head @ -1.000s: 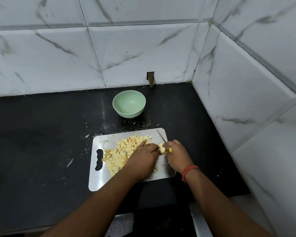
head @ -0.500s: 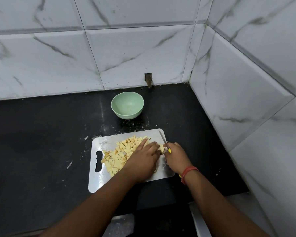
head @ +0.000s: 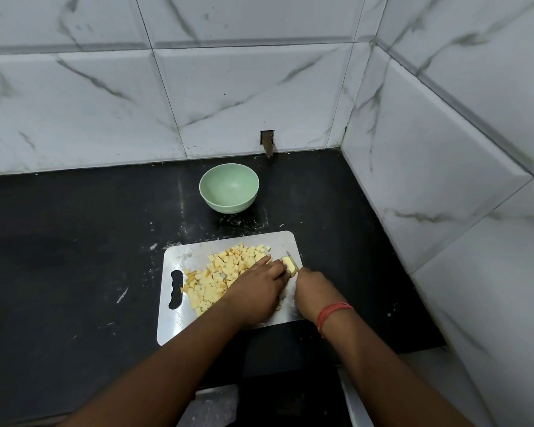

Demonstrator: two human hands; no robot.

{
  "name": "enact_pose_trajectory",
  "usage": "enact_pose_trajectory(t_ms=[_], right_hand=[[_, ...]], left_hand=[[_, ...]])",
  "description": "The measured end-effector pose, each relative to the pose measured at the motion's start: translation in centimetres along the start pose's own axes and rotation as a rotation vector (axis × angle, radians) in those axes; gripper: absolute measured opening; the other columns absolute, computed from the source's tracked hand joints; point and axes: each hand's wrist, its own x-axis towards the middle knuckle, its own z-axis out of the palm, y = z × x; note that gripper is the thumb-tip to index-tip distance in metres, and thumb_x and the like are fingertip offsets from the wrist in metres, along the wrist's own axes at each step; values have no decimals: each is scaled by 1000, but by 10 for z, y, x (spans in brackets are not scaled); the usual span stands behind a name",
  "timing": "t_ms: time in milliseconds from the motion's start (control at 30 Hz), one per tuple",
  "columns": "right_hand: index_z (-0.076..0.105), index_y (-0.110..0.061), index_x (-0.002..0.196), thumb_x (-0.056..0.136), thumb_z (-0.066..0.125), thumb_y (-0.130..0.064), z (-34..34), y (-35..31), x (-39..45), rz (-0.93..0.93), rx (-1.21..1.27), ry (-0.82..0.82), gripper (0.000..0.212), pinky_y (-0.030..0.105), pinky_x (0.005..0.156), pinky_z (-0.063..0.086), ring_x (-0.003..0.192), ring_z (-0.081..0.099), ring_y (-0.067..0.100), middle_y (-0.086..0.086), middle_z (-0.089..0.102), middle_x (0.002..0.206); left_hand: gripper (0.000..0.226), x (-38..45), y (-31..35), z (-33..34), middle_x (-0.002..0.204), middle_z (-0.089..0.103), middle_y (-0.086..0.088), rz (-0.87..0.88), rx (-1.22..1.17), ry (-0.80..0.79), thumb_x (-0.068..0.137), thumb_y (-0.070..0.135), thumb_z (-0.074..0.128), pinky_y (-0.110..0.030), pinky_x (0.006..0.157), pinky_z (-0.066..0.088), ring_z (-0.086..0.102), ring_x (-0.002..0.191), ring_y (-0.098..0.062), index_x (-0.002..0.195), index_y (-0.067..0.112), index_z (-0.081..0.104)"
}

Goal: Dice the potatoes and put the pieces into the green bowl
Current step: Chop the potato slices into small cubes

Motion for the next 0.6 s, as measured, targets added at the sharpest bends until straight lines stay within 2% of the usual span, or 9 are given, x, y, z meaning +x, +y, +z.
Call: enact_pose_trajectory(t_ms=[167,233,333,467,600], right_hand=[[53,-9,129,97,47,-13,0,-13,12,155,104,-107,32,34,90,47,116,59,28,12,58,130],[52,-9,130,96,51,-15,1,-15,12,178,87,-156,35,33,88,46,117,58,28,12,57,131],[48,-9,135,93,57,-13,8,-8,0,189,35,-207,43,34,96,45,122,55,28,12,53,136],[44,-5,132,93,56,-11,20,19,-35,121,42,-200,41,35,97,46,119,56,31,16,53,134],[48,-5,120,97,44,-9,15,28,-48,27,95,-26,24,29,78,43,106,62,30,15,60,120]], left_hand=[[51,1,-2,0,141,50,-14,24,24,8,100,20,45,-34,123,1,49,132,-30,149,5,47],[51,2,-2,1,143,48,-13,26,39,6,101,22,45,-34,124,2,47,135,-30,150,5,46],[52,3,-2,3,149,43,-13,16,56,-7,106,28,38,-35,125,2,39,141,-29,153,7,40],[53,1,-3,7,156,36,-12,8,53,-14,107,30,38,-31,122,-4,31,147,-27,156,8,36],[52,4,-7,4,154,41,-8,6,-7,10,106,30,42,-29,123,-4,37,143,-23,154,11,40]])
